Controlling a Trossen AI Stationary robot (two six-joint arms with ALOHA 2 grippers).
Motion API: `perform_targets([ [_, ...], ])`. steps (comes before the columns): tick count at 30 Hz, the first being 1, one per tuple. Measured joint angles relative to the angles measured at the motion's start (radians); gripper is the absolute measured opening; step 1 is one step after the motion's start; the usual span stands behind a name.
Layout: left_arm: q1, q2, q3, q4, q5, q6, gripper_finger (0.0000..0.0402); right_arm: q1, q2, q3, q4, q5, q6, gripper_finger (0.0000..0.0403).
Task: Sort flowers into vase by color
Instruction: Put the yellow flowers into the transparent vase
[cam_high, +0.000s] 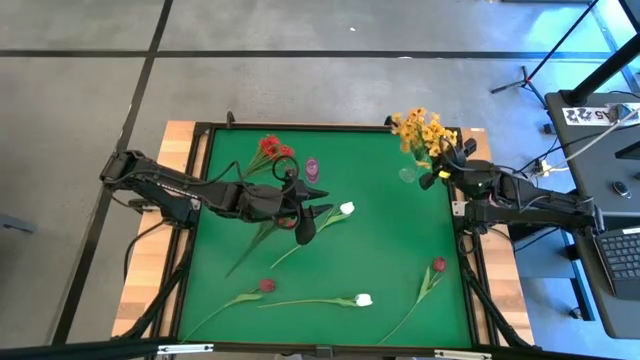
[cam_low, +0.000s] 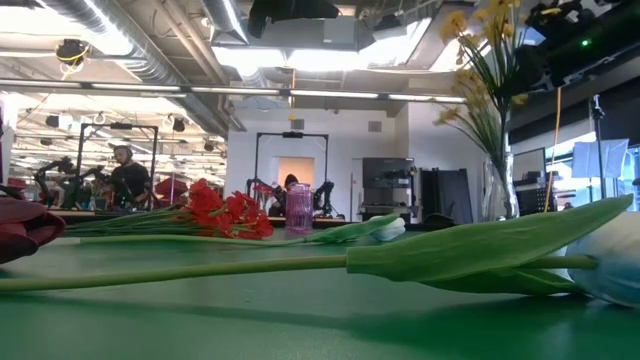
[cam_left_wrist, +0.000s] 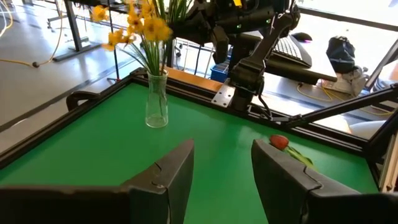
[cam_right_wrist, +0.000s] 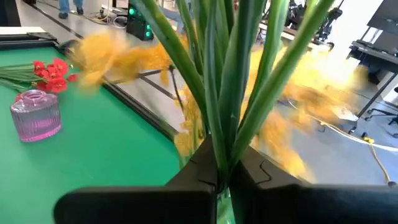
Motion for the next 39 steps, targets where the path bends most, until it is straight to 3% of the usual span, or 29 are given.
perform_targets([
  [14, 0.000, 0.000, 0.000, -0.004, 0.000, 0.000, 0.0156, 0.000, 0.086, 0.000, -0.024, 0.012, 0.108, 0.0025],
  [28, 0.000, 0.000, 0.000, -0.021, 0.000, -0.001, 0.0156, 0.000, 0.084, 0.000, -0.052, 0.001, 0.187, 0.0215],
  [33, 0.000, 0.000, 0.000, -0.026, 0.000, -0.004, 0.0156, 0.000, 0.083, 0.005, -0.116, -0.014, 0.272, 0.0245],
  [39, 0.000, 0.000, 0.000, -0.026, 0.000, -0.004, 0.0156, 0.000, 0.083, 0.078, -0.356, -0.077, 0.443, 0.0253],
])
